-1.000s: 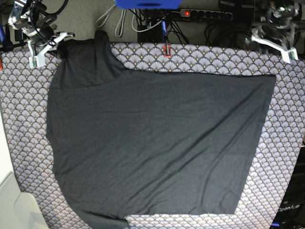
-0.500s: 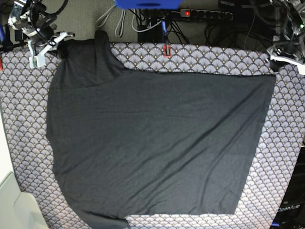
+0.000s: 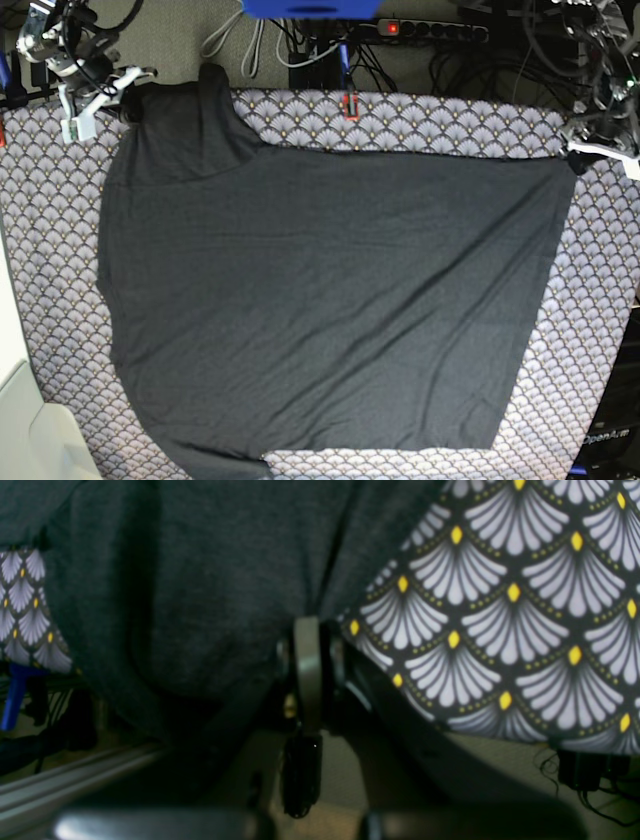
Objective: Fold the T-shirt properly
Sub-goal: 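Move the left gripper to the opposite shoulder corner and grasp it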
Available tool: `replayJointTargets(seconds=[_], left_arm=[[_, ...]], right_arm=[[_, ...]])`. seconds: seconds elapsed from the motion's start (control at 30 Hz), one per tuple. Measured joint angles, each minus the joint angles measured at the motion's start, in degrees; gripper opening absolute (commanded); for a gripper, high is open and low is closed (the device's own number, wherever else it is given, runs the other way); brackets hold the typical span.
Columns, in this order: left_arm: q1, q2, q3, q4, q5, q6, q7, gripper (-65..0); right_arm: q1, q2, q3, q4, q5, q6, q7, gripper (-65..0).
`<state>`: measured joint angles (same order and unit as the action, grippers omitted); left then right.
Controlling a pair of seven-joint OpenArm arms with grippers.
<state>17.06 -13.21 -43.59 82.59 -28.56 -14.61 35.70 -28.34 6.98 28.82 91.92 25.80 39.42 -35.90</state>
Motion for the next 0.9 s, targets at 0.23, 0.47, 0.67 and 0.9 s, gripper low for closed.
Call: replayJointTargets(seconds=[0.23,0.47,0.67,0.9], left_arm=[[-2.36,-0.11,-0.11,-3.72,-0.24,0.02,-0.31,-36.2],[-4.52,-0.57,-0.33,-8.72,-1.11,-0.24,-3.23,-36.2],[-3.98,0.42,-0.33,-7.56,-1.07,-0.20,-3.23,-36.3],[-0.85,1.01,4.04,-4.96,-1.03,0.24,-5.31,-47.3]], right_arm=[[0.00,0.02,0.00,-0.02,0.02,0.00,0.00,-63.7],[0.00,0.02,-0.02,-0.04,0.02,0.00,0.00,-63.7],[0.04,0.42,0.04,-2.54,1.75,0.68,1.97,-63.6],[0.39,0.46,0.04,-3.19,2.12,0.87,2.19,-63.5]])
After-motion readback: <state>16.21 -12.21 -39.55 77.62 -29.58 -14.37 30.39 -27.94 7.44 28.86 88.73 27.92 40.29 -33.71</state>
